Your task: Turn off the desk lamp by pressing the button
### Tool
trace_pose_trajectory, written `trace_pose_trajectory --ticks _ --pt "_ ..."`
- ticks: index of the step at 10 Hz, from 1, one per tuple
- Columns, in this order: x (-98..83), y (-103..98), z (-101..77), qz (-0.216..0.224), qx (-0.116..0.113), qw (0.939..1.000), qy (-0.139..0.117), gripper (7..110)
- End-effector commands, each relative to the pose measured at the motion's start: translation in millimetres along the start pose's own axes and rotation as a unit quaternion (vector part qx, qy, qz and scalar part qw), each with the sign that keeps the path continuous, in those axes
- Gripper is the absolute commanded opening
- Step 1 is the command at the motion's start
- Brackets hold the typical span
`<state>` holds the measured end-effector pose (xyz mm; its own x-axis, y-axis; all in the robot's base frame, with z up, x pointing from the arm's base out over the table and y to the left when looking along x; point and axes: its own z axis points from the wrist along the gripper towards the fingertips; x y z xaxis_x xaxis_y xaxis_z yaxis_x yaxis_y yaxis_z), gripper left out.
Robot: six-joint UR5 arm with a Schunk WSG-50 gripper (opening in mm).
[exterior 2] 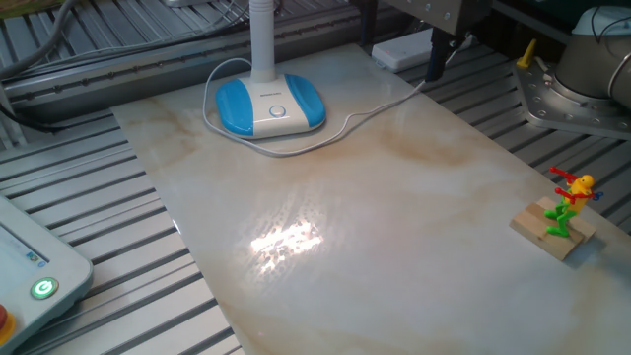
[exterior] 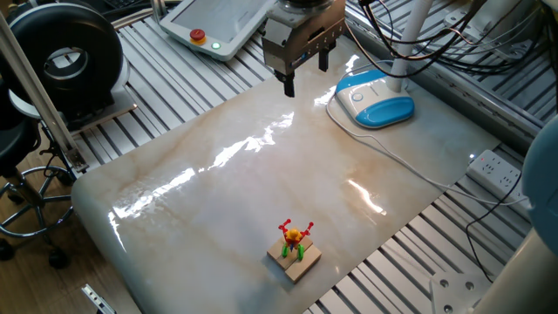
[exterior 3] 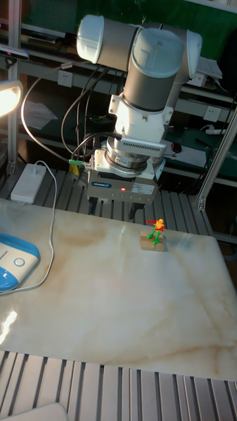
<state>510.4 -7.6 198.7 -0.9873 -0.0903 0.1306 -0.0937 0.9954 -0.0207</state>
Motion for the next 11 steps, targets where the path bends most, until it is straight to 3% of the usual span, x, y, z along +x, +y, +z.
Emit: trace_pose_trajectory --ticks 1,5,11 --pt "-0.2 1.3 -0.3 0.005 -0.006 1.0000 -0.003 88" --pt "-7.3 11.4 -1.7 0.050 -0.028 0.9982 -0.015 88" --pt "-9.0 4.1 -1.8 0.046 -0.021 0.9985 -0.021 88"
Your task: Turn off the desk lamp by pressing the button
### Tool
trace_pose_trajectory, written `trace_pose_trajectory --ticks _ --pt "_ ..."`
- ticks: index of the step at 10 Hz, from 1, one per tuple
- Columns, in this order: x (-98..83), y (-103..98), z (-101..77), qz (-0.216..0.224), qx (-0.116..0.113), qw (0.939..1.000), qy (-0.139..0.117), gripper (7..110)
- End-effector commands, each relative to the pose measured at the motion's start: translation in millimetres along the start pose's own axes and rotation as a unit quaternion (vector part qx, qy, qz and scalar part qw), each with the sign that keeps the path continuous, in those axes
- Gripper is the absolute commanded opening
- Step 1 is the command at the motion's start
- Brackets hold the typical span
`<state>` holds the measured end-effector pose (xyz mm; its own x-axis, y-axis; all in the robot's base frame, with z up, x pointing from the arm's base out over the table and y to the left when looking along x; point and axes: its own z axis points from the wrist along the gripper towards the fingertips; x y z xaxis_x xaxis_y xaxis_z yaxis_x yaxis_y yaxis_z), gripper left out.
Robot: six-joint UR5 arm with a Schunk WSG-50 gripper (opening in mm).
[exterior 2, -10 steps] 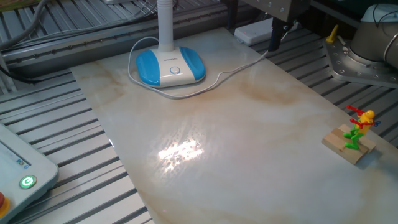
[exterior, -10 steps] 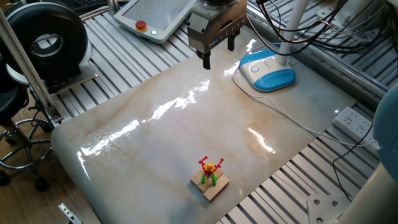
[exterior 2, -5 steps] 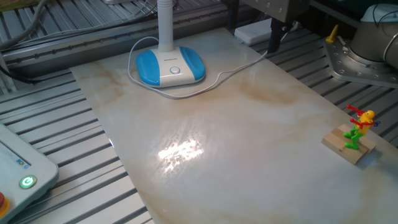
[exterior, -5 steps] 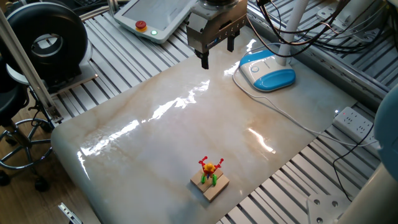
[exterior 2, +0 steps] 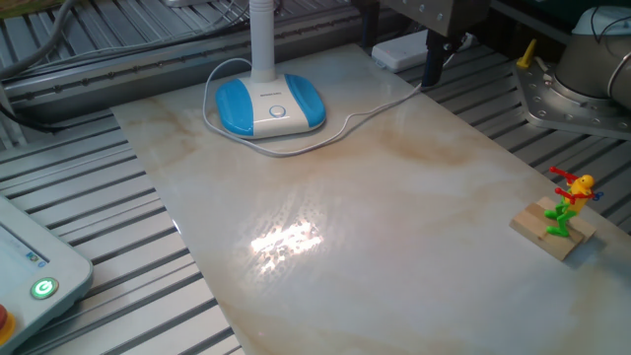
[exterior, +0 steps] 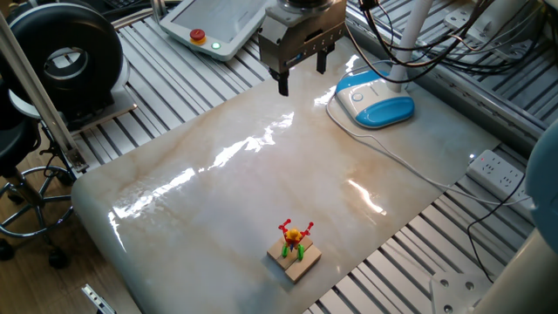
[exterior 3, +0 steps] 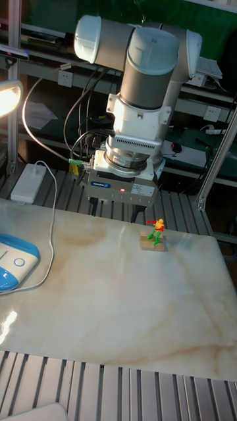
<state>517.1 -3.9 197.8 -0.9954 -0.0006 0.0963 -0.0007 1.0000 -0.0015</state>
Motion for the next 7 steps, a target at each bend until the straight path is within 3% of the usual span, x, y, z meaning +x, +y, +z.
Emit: trace_pose_trajectory --ticks 1,5,7 --pt "-1.5 2.3 -1.6 0.003 -0.009 1.0000 -0.004 88" --pt "-2.2 -5.8 -1.7 -0.010 0.007 0.9999 -0.005 88" --pt "-8.4 -30.7 -3.4 -0.033 0.057 0.9977 -0.016 88"
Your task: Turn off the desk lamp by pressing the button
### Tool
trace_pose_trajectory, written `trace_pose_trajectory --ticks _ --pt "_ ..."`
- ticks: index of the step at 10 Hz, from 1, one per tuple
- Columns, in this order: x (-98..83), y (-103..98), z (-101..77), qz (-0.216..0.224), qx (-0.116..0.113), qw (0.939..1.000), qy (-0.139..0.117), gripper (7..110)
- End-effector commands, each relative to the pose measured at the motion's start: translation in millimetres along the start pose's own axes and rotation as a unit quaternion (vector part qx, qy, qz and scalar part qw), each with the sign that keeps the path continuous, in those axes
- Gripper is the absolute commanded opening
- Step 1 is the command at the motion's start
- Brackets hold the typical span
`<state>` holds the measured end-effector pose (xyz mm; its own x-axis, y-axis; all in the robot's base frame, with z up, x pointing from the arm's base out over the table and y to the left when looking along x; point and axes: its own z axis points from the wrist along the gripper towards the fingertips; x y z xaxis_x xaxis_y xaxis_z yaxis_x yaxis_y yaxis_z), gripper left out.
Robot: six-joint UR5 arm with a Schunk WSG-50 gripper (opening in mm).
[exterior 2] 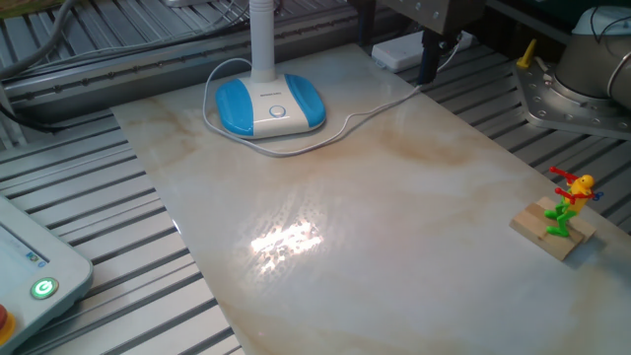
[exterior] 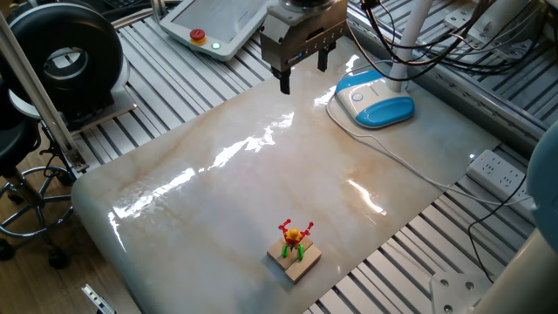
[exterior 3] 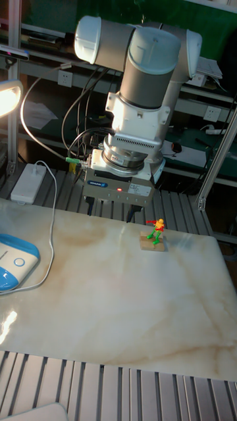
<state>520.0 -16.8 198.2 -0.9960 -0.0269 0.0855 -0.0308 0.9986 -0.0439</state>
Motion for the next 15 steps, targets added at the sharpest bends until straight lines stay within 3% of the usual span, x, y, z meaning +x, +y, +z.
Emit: trace_pose_trajectory --ticks 1,2,3,5,6,8,10,11,12,13,15 --pt "-2.1 -25.2 -2.4 -0.031 0.049 0.9983 -0.003 88" --pt "-7.9 -34.6 -3.7 -0.034 0.069 0.9970 -0.014 88" --pt "-23.1 -45.3 -6.3 -0.037 0.091 0.9942 -0.043 88" --pt "-46.6 -37.8 -8.5 -0.027 0.077 0.9924 -0.092 88" --pt "-50.0 -28.5 -7.9 -0.028 0.059 0.9929 -0.099 88" --pt "-49.9 -12.5 -6.6 -0.009 0.025 0.9946 -0.100 88" --pt "-49.8 -5.3 -6.3 -0.003 0.010 0.9949 -0.100 88" --pt "-48.8 -11.7 -6.3 -0.006 0.023 0.9949 -0.098 88" --pt "-45.6 -25.7 -6.7 -0.020 0.052 0.9943 -0.091 88" --pt "-44.5 -30.1 -3.7 -0.023 0.055 0.9945 -0.086 88" --pt "-39.4 -36.8 7.8 -0.017 0.039 0.9961 -0.077 88"
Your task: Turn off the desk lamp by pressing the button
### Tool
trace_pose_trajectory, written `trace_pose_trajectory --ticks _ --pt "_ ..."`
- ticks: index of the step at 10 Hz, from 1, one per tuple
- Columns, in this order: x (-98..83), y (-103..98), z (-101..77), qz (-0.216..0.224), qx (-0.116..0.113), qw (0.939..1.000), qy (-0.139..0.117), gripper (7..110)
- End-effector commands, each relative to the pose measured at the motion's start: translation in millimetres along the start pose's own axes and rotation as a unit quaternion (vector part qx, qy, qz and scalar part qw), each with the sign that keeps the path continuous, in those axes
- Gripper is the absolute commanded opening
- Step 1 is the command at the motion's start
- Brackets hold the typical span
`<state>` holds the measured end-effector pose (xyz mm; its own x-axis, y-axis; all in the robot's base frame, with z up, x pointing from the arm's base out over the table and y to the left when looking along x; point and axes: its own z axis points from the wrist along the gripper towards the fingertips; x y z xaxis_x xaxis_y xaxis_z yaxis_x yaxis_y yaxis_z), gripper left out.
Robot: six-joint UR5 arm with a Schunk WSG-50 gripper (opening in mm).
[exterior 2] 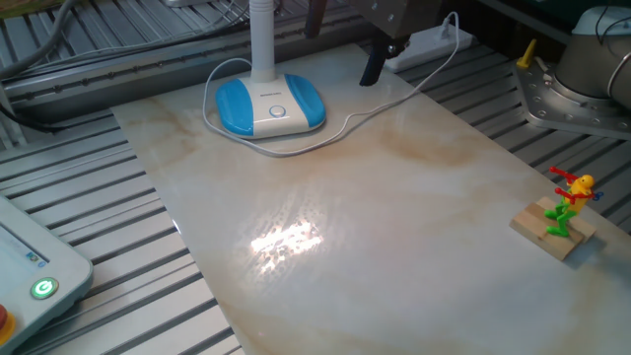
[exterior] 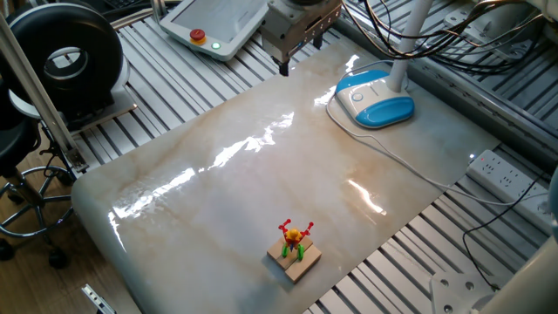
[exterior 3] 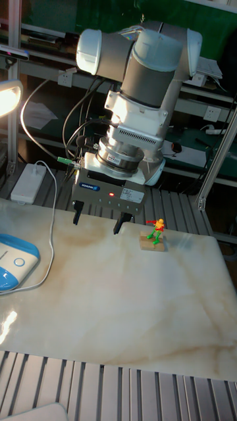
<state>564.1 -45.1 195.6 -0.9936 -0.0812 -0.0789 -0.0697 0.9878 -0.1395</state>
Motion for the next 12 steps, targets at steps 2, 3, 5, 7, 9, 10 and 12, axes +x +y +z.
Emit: trace_pose_trajectory --ticks 2,3,5,7,9,10,12 --pt "9.0 -16.2 13.0 0.000 -0.009 0.9999 0.005 88" --pt "9.6 -18.2 16.2 0.000 -0.013 0.9999 0.003 88" --pt "14.6 -23.1 21.4 0.002 -0.017 0.9998 0.004 88" --pt "19.4 -21.0 26.6 0.009 -0.023 0.9997 0.006 88" --pt "23.5 -16.9 37.0 0.013 -0.029 0.9995 0.003 88" --pt "25.1 -15.8 40.0 0.018 -0.032 0.9993 0.003 88" --pt "29.4 -23.0 45.4 0.014 -0.028 0.9995 0.003 88"
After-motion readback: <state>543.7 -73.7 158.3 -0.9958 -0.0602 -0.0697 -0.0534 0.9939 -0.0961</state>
